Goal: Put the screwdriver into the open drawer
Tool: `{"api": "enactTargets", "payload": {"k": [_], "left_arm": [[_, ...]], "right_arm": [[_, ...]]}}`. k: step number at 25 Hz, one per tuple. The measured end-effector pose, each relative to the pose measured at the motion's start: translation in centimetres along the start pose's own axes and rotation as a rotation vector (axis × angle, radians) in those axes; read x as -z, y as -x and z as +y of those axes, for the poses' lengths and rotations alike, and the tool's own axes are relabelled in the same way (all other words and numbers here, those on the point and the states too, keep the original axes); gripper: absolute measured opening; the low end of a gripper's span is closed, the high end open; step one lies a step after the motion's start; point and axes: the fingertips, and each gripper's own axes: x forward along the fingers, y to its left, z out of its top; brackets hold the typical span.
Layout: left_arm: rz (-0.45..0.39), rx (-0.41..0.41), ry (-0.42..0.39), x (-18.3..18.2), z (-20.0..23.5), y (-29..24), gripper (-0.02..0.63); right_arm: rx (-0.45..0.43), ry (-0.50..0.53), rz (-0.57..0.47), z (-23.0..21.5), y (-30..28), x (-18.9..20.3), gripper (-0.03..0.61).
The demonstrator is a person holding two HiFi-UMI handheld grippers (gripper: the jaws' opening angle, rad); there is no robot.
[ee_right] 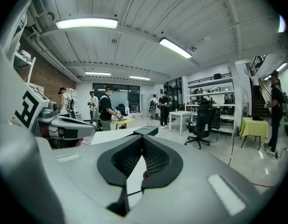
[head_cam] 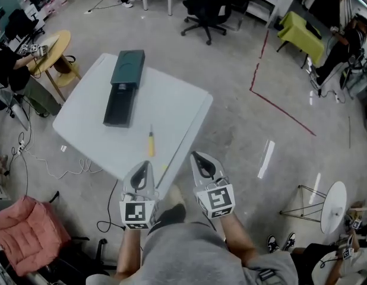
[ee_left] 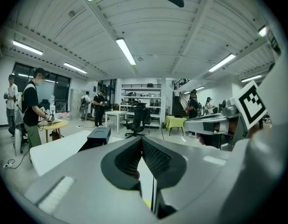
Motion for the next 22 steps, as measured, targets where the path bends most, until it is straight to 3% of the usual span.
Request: {"api": "enactTargets", "payload": {"k": [12,22], "left_arm": [[0.026,-0.059,0.039,1.0,5.0,-3.9,0.011],[0.063,-0.108,0.098,3.4,6.8,-4.5,0.011]], "right_arm": [[-0.105,0.044,0.036,1.1,-8.2,-1.0,0.003],[-0.176,0.077,0.099,2.3,-11.6,0.7,0.003]]}}
